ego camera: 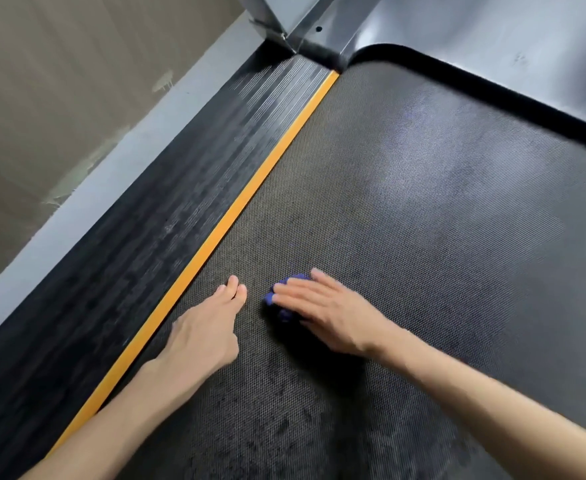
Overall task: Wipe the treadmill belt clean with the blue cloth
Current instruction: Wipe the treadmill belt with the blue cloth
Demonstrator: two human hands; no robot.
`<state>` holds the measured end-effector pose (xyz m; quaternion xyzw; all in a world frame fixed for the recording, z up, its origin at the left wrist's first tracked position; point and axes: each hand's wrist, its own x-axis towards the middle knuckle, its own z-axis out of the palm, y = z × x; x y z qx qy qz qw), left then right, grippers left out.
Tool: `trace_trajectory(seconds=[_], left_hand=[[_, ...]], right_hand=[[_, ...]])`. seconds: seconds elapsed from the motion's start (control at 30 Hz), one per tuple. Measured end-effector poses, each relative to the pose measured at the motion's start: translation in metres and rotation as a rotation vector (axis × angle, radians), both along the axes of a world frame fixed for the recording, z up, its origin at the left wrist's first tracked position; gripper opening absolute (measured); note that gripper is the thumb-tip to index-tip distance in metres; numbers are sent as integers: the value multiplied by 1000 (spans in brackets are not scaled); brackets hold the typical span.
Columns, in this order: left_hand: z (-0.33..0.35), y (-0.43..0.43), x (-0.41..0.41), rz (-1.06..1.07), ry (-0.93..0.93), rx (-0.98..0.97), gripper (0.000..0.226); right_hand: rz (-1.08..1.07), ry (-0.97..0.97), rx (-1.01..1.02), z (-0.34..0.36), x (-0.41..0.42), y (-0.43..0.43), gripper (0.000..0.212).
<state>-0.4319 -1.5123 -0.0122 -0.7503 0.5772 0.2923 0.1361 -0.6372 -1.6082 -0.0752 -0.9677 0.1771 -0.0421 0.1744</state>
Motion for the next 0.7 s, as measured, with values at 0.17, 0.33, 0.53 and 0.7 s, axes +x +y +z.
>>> trace_trajectory(seconds=[0.17, 0.33, 0.53, 0.7], left_hand=[[0, -8, -4, -22, -51, 39, 77], [-5, -3, -4, -1, -14, 17, 81], [-9, 0, 3, -27, 5, -39, 80], [-18, 5, -2, -41, -13, -73, 75]], right_hand=[[-815, -74, 0, -1, -1, -113, 50], [-644, -123, 55, -1, 35, 0, 56], [-404, -4, -181, -5, 15, -27, 55], [-1179, -23, 9, 6, 3, -109, 54]])
